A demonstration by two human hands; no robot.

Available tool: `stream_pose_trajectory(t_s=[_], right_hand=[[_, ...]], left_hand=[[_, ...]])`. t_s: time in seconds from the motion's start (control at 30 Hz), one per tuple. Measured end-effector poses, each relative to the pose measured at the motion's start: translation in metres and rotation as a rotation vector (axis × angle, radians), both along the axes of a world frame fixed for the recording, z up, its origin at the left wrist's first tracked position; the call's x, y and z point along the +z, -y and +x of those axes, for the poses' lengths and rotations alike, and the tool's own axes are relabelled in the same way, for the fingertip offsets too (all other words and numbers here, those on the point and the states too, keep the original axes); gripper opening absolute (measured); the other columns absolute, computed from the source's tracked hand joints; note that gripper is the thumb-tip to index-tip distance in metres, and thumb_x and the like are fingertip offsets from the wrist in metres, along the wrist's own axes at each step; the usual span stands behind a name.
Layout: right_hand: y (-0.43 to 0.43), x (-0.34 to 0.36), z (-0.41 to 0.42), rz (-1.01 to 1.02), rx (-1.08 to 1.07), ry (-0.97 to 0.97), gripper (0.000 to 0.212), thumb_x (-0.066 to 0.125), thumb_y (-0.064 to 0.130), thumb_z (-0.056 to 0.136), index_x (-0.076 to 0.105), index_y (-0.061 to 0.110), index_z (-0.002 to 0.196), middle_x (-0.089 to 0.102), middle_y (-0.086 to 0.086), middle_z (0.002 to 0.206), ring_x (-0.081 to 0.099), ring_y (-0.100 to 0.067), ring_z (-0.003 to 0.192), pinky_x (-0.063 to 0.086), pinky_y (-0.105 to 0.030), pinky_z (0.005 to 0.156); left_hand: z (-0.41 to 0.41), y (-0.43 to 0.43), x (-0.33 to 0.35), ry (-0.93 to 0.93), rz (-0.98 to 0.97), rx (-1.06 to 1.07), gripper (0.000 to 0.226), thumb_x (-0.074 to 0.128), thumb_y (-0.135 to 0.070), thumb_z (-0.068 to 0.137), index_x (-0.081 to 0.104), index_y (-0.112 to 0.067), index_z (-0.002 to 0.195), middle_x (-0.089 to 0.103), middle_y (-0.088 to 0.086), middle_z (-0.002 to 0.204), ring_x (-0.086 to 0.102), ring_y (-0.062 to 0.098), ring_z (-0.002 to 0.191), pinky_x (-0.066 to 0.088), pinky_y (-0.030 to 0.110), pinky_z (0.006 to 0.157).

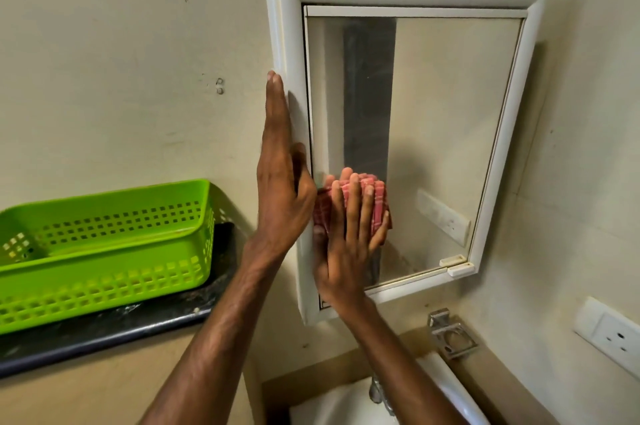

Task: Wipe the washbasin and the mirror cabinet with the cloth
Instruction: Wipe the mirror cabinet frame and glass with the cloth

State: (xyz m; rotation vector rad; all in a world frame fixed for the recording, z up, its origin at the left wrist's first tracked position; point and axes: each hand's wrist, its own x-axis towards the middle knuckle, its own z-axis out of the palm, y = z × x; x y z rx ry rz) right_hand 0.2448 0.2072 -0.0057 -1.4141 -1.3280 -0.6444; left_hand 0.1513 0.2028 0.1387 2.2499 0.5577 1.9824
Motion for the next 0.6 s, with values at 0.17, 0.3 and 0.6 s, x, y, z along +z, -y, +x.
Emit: stream_pose_trajectory(t_s=[0.17,0.3,0.6], right_hand=[[0.000,0.004,0.056,-0.039,0.004,0.202,0.076,0.043,0.037,0.102,0.005,0.029,0.167,0.004,0.001,0.175,0.002,-0.025,0.163,0.009,-0.073,0.122],[-0.002,0.008,0.072,0.000,-0.053,-0.013,0.066,0.033,0.043,0.106,0.016,0.020,0.166,0.013,-0.009,0.174,0.007,-0.030,0.162,0.010,-0.071,0.123],[0.005,-0.023,-0.010,-0.035,0.087,0.044,0.069,0.029,0.050,0.107,-0.001,0.031,0.166,-0.006,0.006,0.175,-0.002,-0.024,0.163,0.002,-0.069,0.124]], left_hand=[[-0.004,-0.005,-0.002,0.046,0.017,0.036,0.067,0.048,0.003,0.103,0.012,0.003,0.160,0.012,0.017,0.169,0.025,0.033,0.155,0.035,0.057,0.119],[-0.007,-0.009,-0.005,0.078,-0.048,0.123,0.060,0.053,-0.006,0.102,0.032,-0.006,0.157,0.027,0.012,0.163,0.032,0.021,0.151,0.041,0.043,0.118],[-0.013,-0.006,-0.005,0.048,-0.036,0.163,0.057,0.055,-0.001,0.099,0.039,-0.002,0.154,0.042,0.014,0.151,0.040,0.017,0.144,0.042,0.040,0.117]])
